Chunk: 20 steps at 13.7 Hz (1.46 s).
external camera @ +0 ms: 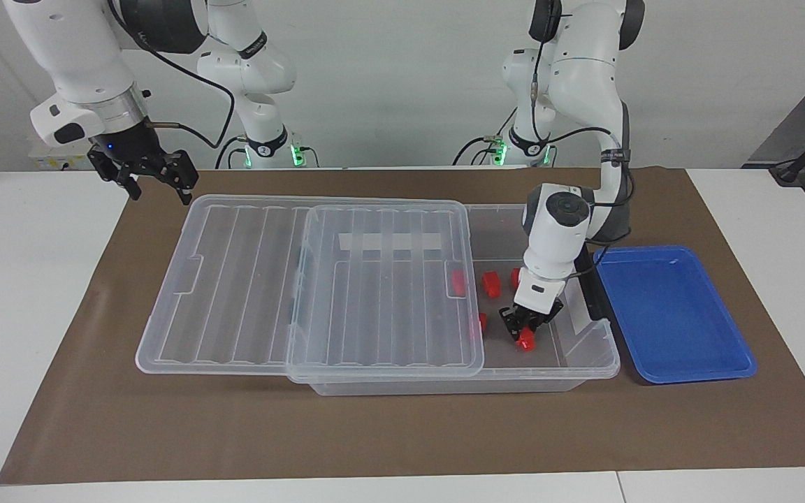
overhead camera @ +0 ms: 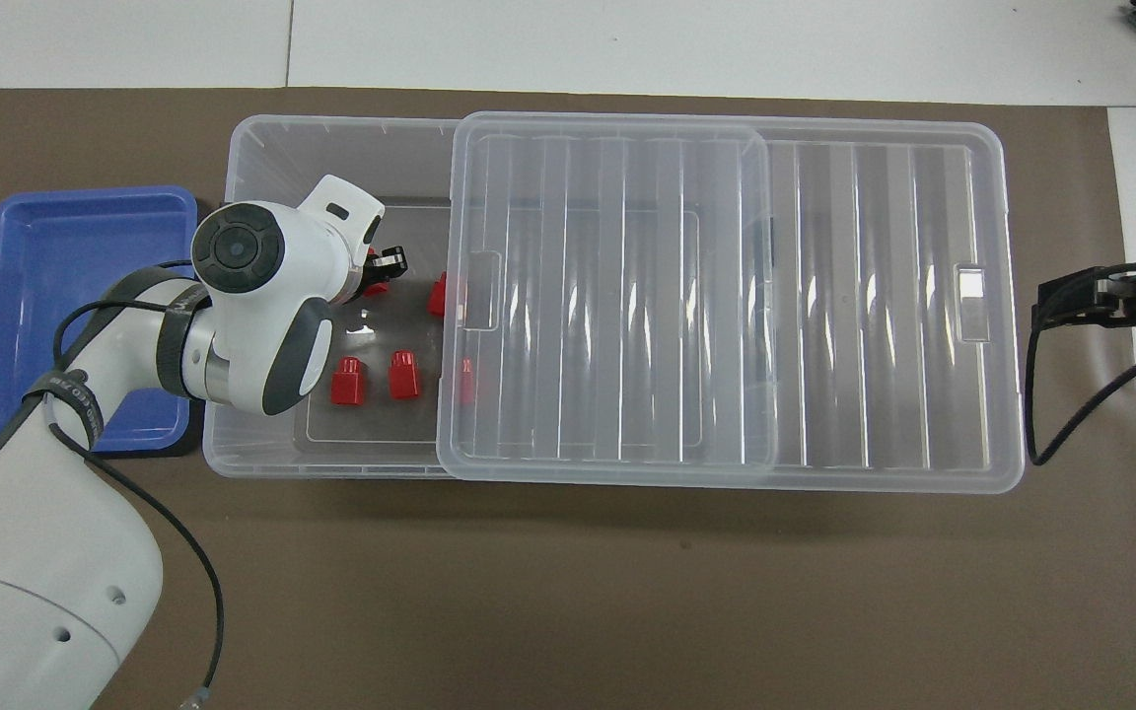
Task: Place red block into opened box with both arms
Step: 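Lower the red block into the open box and open the left gripper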
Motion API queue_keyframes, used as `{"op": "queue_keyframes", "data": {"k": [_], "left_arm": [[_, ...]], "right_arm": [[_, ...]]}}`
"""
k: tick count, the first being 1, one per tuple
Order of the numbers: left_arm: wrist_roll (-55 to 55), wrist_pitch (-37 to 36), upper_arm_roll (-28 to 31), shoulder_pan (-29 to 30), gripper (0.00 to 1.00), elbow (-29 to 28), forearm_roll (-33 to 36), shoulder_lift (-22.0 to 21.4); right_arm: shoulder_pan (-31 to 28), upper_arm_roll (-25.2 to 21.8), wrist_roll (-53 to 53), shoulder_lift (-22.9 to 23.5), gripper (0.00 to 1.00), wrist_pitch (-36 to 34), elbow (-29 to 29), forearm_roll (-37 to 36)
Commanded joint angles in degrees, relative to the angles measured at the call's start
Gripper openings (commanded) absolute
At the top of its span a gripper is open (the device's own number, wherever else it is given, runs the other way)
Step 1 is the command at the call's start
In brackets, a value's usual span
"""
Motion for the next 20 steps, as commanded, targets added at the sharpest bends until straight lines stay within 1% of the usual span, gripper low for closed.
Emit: {"op": "queue_keyframes", "data": {"k": [1,3,5,8,10,11,12,14,17,20], "left_arm": [[-0.5,1.7,0.4,-0.1,1.0,-1.6,1.3,-0.1],[-0.5,1.1,0.5,0.0,1.0,-1.4,1.3,-0.1],[-0.5,-0.2,0.5,0.0,1.0,-0.9,1.3,-0.1],[-0.7,-5.0,0.4,-0.1,1.0,1.5,1.2,-0.6],[-0.9,-7.4,0.2,-0.1,1.0,1.6,1.0,-2.1],[-0.8,-9.2,0.2,-0.1,1.0,1.6,0.8,-3.6],[-0.7,-11.9,0.1,-0.1,1.0,2.1,0.6,-5.3],[-0.4,-20.1,0.1,-0.1,1.0,5.5,0.6,-7.7],[-0.3,-31.1,0.0,0.0,1.0,12.0,0.5,-8.7],[-0.1,-34.9,0.6,0.5,1.0,12.7,-0.5,-11.8]], "right_arm": [[-0.1,-0.2,0.1,0.2,0.0,2.4,-0.8,0.0],[-0.2,-0.5,-0.2,0.3,0.0,4.6,-2.1,0.0],[-0.1,-2.3,-0.5,0.6,0.0,8.2,-3.1,0.3],[-0.1,-4.6,-1.3,3.8,0.0,13.6,-3.0,0.6],[-0.1,-6.1,-3.5,6.1,0.0,16.9,-3.0,0.6],[-0.2,-6.3,-4.0,7.2,0.0,17.8,-3.0,0.7],[-0.2,-6.5,-4.0,8.2,0.0,18.2,-2.7,1.3],[-0.3,-6.5,-4.0,9.7,0.0,20.3,-2.7,2.2],[-0.4,-6.5,-4.2,12.1,0.0,22.1,-2.8,2.2],[-0.4,-6.5,-4.2,13.1,0.0,22.3,-3.0,2.3]]}}
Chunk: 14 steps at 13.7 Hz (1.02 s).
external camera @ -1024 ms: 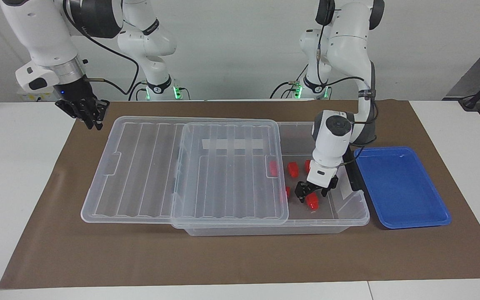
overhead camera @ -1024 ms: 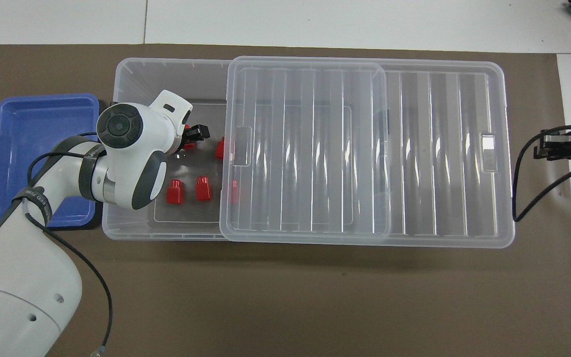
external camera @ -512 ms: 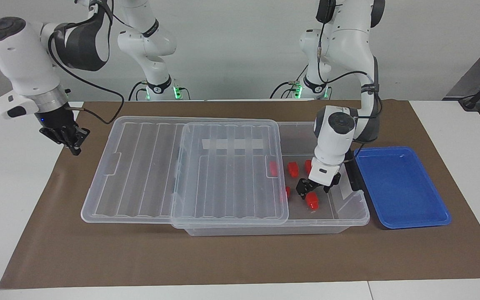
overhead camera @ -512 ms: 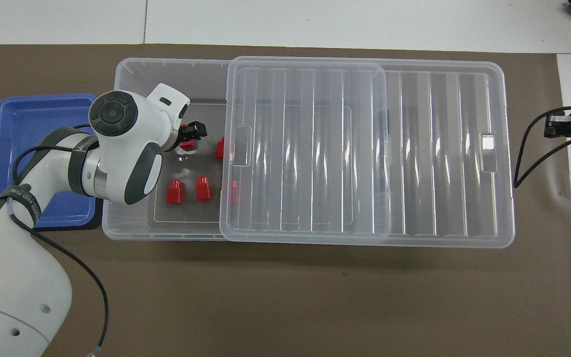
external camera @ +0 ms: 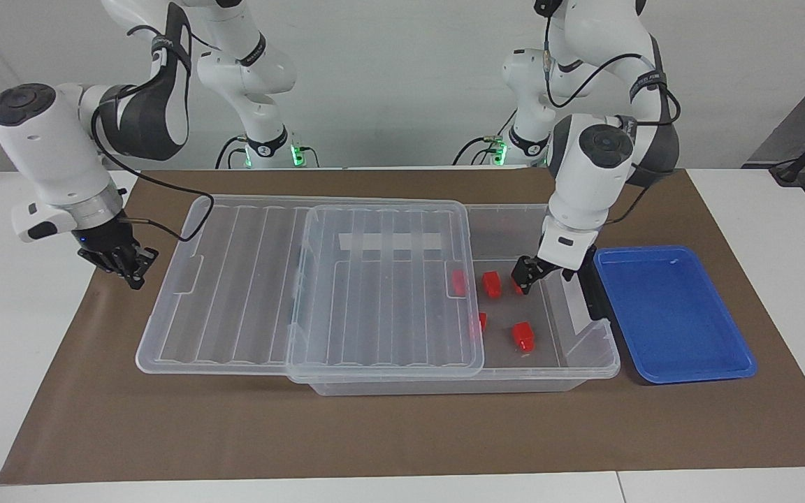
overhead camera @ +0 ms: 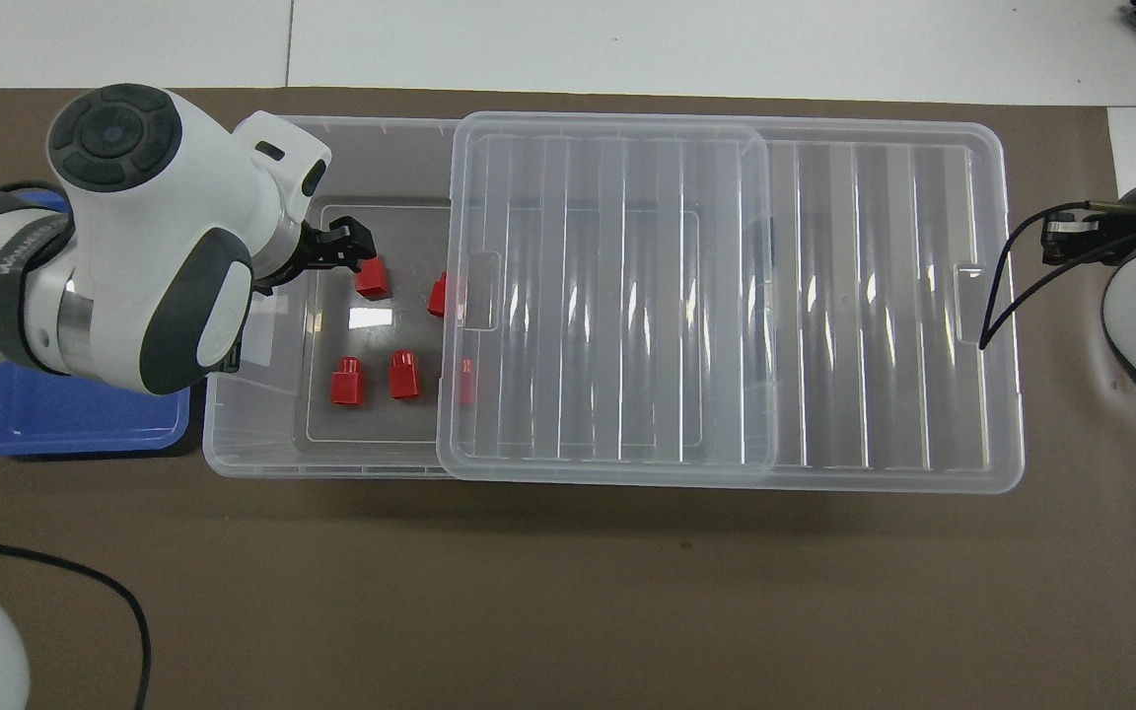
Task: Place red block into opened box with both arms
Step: 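Withdraw the left gripper to the tray while the right gripper holds the lid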
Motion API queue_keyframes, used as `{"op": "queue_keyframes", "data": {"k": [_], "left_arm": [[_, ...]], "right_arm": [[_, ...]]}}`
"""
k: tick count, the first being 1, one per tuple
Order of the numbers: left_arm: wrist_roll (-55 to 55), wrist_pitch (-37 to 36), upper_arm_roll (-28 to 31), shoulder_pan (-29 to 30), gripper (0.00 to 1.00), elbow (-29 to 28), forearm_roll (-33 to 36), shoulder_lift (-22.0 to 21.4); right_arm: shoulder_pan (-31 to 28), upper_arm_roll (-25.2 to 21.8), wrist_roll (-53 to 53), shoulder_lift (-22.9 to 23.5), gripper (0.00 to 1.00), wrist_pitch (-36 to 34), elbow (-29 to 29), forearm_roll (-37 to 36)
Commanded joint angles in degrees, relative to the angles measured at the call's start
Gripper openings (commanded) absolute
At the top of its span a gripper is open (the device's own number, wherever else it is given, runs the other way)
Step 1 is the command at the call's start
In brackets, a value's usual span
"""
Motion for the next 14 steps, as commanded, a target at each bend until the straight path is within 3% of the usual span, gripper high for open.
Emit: {"op": "queue_keyframes", "data": {"k": [1,3,7,11,14], "left_arm": [[0.0,-4.2,0.8,0.4,1.0,0.6,-0.8,-2.3],[4.8,-8.3,0.7,3.5,1.0,2.6,-0.7,-2.8],[26.4,-13.0,0.8,11.8,1.0,5.6,-0.8,-2.7],[36.9,-15.0,0.9,17.5,1.0,6.0,-0.6,-3.0],[40.0,-15.3,0.8,18.3,1.0,6.1,-0.5,-4.6]], "right_arm": [[-0.3,-0.1,-1.7,0.8,0.0,0.9,-0.1,1.2],[-0.3,0.1,-1.9,1.1,0.0,0.8,-0.2,1.2],[-0.2,0.7,-2.2,1.1,0.0,0.7,-0.5,1.3],[-0.1,1.2,-3.6,1.1,0.0,0.7,-1.0,3.1],[0.0,2.7,-3.6,1.1,0.0,0.7,-0.9,3.1]]}}
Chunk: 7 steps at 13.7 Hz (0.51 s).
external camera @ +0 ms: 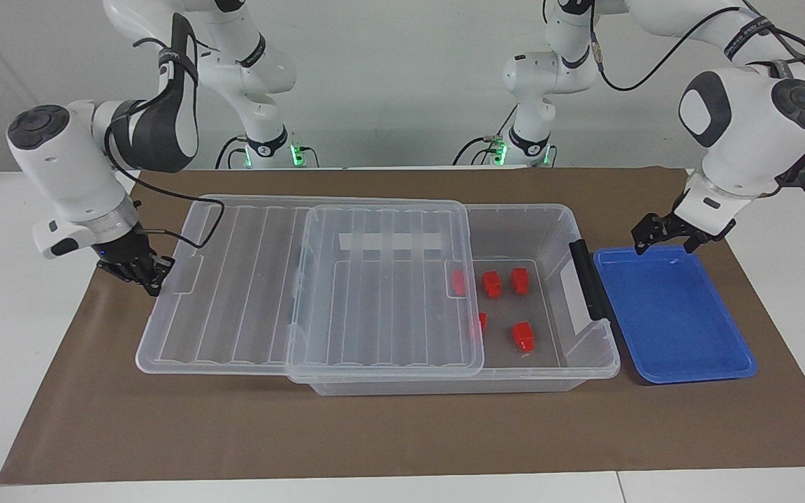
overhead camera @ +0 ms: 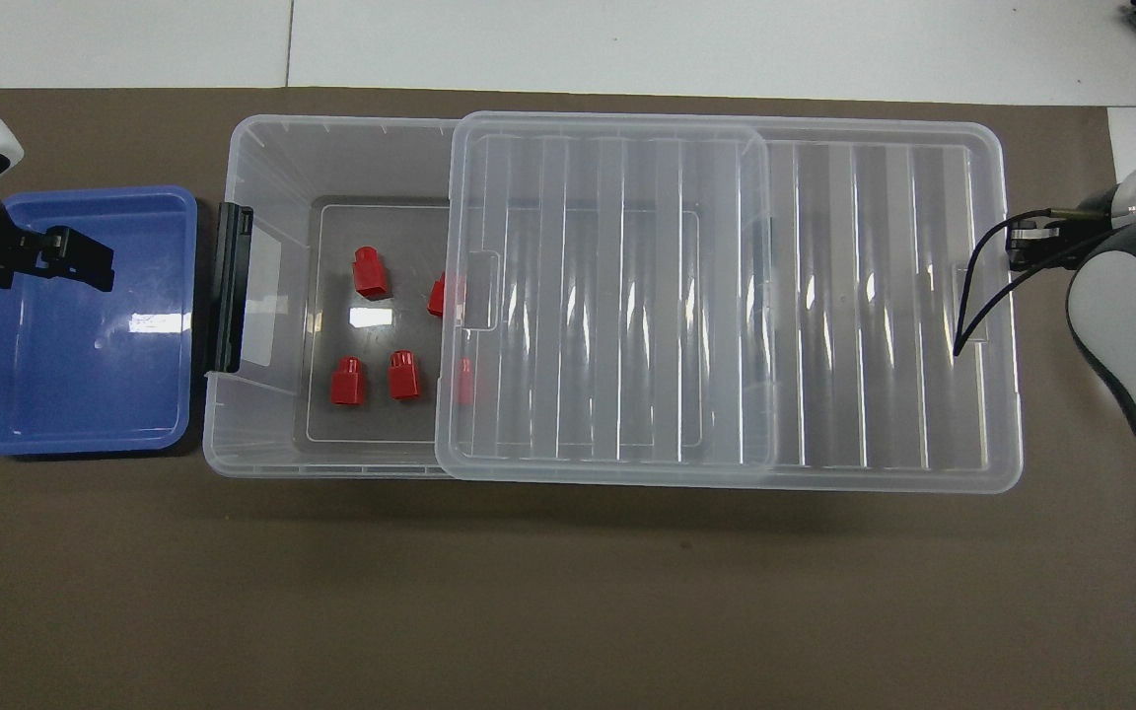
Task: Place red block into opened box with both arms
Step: 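Slide the clear lid closed over the box with the right gripper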
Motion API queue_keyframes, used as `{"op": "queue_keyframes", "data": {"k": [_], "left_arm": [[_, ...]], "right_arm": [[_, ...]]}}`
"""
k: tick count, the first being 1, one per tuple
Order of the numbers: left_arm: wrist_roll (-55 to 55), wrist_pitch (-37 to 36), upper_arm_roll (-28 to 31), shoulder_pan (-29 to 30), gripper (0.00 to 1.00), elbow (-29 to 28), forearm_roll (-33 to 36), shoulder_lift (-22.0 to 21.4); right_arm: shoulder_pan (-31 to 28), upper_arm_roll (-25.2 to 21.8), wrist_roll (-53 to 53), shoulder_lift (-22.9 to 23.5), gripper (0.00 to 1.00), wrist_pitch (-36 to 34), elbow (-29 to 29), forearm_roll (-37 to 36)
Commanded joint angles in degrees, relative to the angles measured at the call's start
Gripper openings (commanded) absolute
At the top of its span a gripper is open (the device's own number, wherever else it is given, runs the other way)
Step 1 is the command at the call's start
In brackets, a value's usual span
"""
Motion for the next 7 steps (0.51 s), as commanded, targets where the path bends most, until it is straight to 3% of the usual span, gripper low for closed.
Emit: {"op": "queue_keyframes", "data": {"k": [1,7], "left_arm": [[3.5,-1.8,-0.4,0.5,1.0,0.7,-0.1,-1.3],[11.2,-1.9,-0.8,4.0,1.0,0.0,-0.3,-2.3]], "right_arm": [[-0.2,1.6,-1.7,-0.1,0.0,0.7,-0.5,1.2],[-0.1,6.1,-1.7,-0.1,0.0,0.7,-0.8,1.2]]}}
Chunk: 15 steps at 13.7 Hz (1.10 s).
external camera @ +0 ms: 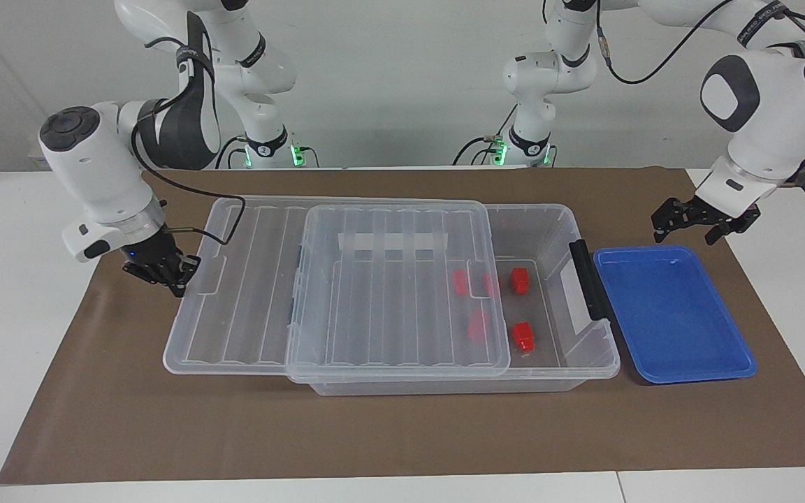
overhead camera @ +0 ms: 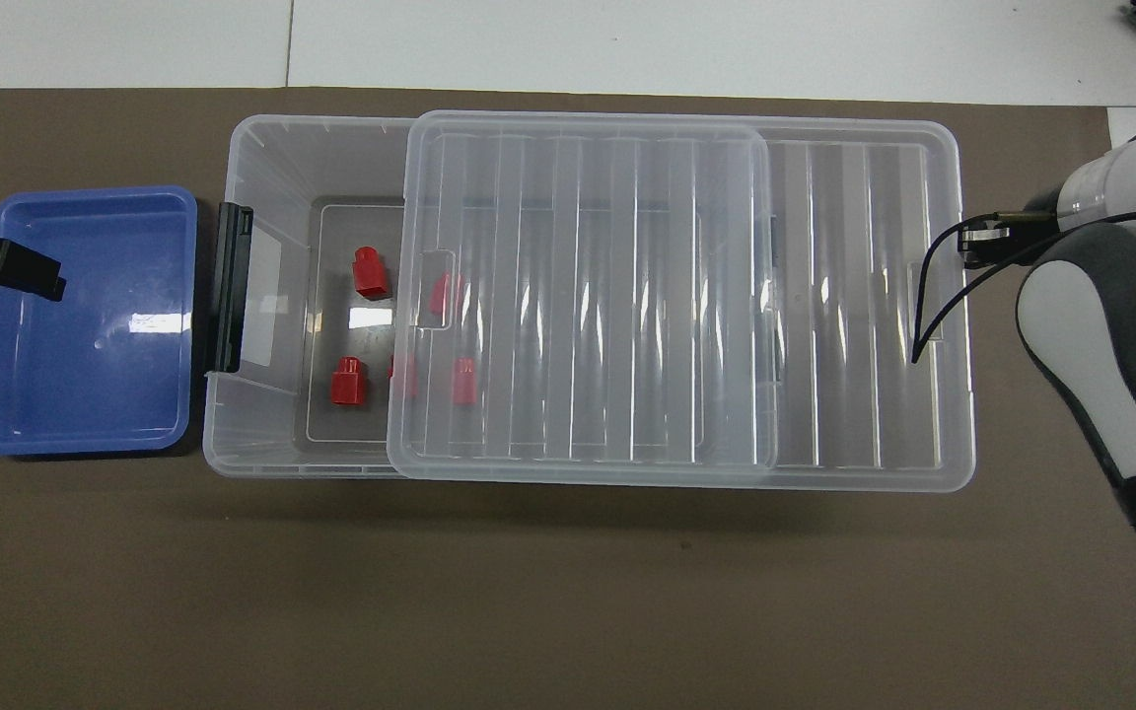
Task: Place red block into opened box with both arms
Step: 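Slide the clear lid closed over the box with the right gripper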
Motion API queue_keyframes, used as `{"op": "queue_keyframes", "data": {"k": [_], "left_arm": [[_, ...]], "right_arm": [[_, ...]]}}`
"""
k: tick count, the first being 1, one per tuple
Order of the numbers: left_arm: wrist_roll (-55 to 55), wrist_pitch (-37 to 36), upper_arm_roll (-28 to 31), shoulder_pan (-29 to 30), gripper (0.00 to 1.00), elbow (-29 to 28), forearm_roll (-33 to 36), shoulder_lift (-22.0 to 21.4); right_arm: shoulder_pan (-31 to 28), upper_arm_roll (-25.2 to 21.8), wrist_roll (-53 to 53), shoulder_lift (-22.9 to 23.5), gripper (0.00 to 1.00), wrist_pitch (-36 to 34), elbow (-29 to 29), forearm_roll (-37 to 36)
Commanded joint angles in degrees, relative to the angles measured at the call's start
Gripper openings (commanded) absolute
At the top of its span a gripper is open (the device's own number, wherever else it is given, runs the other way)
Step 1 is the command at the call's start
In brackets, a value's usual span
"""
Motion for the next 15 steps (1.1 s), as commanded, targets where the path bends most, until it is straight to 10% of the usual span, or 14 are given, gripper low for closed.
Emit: {"op": "queue_keyframes", "data": {"k": [1,15], "left_arm": [[1.8,-0.6,-0.8,0.6,1.0,-0.5,-0.3,-1.2],[2.0,-5.0,-1.4,-0.7,1.0,-3.3,-0.3,-8.9]], "right_arm": [[-0.4,2.5,-1.7,-0.1,0.0,0.3,-0.8,1.2],[-0.3,13.3,1.7,-0.3,0.0,-0.7,-0.9,1.1]]}}
